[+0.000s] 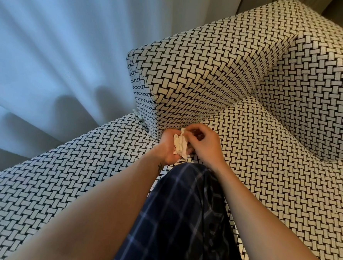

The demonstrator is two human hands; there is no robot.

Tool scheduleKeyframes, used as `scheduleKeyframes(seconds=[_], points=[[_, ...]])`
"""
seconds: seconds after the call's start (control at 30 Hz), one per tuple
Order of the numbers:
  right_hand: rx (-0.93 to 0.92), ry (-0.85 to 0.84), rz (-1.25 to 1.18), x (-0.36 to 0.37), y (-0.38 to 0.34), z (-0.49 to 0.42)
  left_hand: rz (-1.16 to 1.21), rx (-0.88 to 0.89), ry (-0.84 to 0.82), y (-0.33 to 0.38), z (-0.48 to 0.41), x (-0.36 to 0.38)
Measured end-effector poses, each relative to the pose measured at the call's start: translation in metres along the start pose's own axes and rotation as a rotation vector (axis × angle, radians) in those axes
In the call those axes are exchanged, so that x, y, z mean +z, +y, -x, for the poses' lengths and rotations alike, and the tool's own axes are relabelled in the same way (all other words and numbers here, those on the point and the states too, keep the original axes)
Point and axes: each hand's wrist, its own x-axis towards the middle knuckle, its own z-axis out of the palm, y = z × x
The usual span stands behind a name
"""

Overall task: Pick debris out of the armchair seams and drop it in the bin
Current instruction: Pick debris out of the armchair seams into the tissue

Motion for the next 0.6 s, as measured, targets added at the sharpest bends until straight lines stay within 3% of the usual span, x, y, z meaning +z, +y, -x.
scheduleKeyframes(seconds=[0.07, 0.17, 0.37, 0.6], points=[[0.033, 0.131, -0.089, -0.003, -0.005, -0.001, -0.001, 0.007, 0.003, -0.001, 0.000, -0.002], [0.011, 0.200, 0.020, -0.009, -0.004, -0.011, 0.057, -0.022, 0.000, -0.008, 0.003, -0.004], [-0.020, -0.146, 0.755, -0.005, 0.010, -0.035, 0.167, -0.044, 0.026, -0.016, 0.010, -0.017], [0.046, -0.265, 0.951, 0.000, 0.011, -0.054, 0.156, -0.014, 0.160, -0.017, 0.004, -0.010]])
